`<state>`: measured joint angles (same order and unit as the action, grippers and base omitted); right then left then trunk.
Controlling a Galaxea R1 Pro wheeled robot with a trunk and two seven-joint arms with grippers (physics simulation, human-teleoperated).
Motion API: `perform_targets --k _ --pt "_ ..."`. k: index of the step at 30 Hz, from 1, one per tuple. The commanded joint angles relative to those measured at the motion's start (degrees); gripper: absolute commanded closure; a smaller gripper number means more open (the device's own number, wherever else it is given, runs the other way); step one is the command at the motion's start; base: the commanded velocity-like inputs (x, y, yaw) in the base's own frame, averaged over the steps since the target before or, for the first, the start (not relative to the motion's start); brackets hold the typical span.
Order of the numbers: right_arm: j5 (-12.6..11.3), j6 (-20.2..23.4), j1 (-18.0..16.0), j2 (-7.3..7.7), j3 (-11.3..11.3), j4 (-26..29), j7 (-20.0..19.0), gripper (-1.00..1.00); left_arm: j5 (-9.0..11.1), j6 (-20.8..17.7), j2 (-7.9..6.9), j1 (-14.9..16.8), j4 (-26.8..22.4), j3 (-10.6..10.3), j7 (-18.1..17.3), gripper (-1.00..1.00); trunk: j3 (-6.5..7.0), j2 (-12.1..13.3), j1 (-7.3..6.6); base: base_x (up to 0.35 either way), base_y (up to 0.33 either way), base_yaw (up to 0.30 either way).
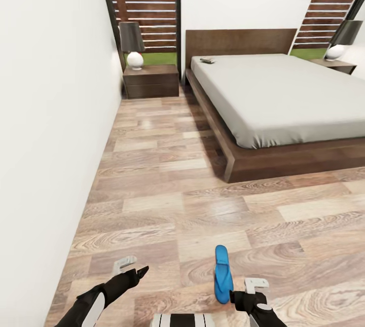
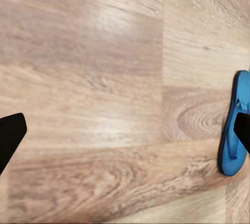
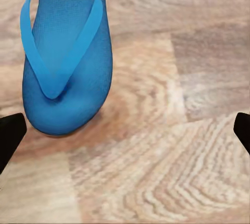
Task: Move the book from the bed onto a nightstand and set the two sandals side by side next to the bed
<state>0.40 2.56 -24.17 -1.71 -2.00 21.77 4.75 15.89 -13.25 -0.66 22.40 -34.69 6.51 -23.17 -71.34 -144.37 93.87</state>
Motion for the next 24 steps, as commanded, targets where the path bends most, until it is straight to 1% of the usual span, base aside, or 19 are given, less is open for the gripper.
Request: perform_targets --k 1,12,16,24 --pt "0.04 0.27 0.0 -0.04 -0.2 0.11 0.08 -1.0 0.55 -0.56 0.02 0.01 -0.03 0.17 -0.22 -1.0 -0.04 -0.01 0.02 0.274 0.0 0.0" --pt "0.04 0.25 0.0 -0.04 -0.2 0.11 0.08 -1.0 0.54 -0.55 0.04 0.01 -0.03 0.09 -0.21 -1.0 -0.04 -0.01 0.02 0.314 0.0 0.0" --pt "0.04 0.25 0.0 -0.04 -0.21 0.11 0.08 -1.0 0.54 -0.55 0.04 0.01 -0.03 0.08 -0.21 -1.0 -0.04 -0.01 0.02 0.082 0.0 0.0" --pt "0.07 0.33 0.0 -0.04 -0.17 0.11 0.08 -1.0 0.54 -0.55 0.04 0.01 -0.03 0.01 -0.21 -1.0 -0.04 -0.01 0.02 0.009 0.0 0.0"
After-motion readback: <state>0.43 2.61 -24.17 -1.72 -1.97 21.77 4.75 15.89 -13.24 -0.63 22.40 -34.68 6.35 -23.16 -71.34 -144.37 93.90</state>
